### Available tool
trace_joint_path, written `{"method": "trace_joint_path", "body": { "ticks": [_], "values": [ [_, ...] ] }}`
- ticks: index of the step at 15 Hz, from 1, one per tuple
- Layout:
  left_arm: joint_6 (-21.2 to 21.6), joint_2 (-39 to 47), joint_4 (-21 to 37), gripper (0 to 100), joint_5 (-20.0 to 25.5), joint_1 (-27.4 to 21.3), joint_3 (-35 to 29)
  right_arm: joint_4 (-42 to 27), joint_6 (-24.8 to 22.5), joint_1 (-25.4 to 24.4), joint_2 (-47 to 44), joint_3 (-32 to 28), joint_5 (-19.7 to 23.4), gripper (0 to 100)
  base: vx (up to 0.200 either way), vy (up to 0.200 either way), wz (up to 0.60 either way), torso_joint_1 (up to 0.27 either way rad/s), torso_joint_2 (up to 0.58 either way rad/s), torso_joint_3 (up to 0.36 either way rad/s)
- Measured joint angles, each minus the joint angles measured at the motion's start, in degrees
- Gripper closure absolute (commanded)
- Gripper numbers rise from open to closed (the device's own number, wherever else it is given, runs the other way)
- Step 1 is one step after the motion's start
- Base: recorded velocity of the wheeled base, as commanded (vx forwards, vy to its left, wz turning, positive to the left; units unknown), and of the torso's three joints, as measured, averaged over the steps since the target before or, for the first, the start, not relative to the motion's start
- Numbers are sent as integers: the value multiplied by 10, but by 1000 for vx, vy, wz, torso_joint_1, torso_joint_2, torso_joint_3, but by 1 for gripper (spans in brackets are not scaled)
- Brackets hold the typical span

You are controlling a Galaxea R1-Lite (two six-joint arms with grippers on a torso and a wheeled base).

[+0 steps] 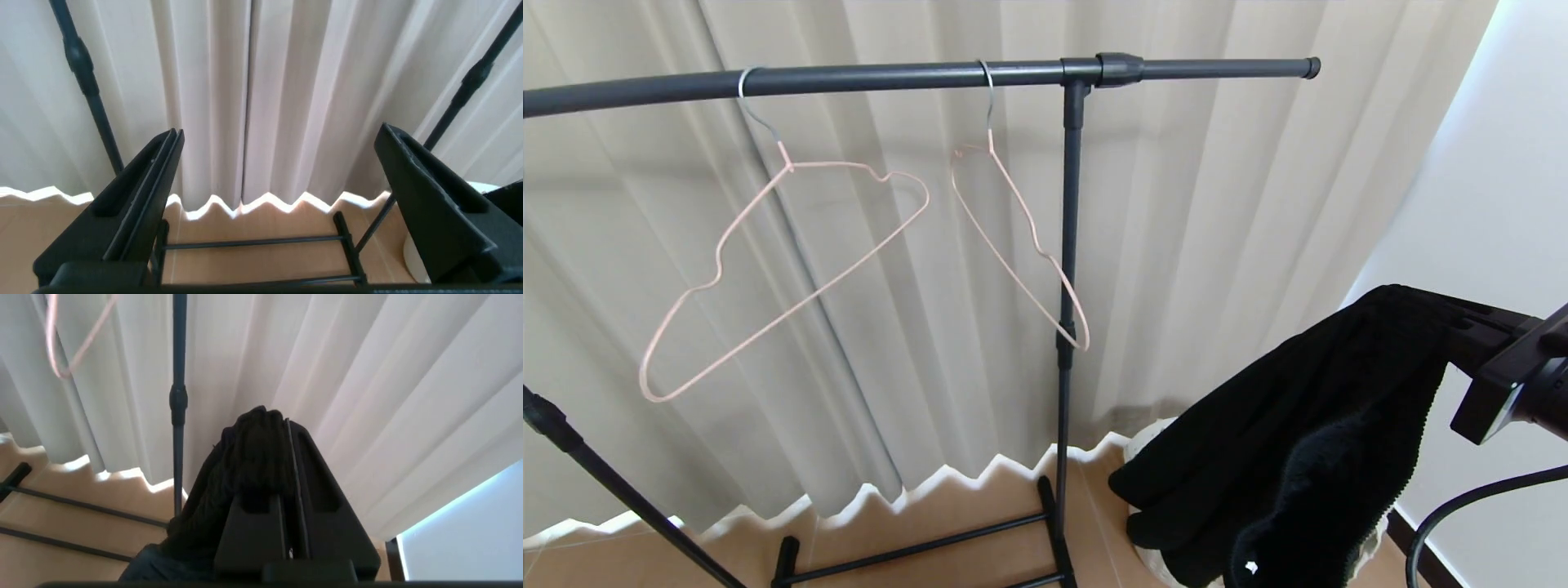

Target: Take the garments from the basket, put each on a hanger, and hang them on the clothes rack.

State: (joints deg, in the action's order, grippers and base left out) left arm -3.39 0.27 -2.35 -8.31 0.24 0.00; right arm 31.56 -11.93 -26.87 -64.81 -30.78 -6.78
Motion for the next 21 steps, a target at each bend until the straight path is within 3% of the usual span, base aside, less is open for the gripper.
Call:
{"method": "trace_joint_path", "body": {
  "ticks": [9, 21],
  "values": [
    [-1, 0, 0, 0, 0, 0, 0, 0, 0, 0, -1, 0, 0, 100, 0, 0, 0, 226, -575, -336],
    [0, 0, 0, 0, 0, 0, 0, 0, 0, 0, 0, 1, 0, 100, 0, 0, 0, 165, -375, -212]
  ]
}}
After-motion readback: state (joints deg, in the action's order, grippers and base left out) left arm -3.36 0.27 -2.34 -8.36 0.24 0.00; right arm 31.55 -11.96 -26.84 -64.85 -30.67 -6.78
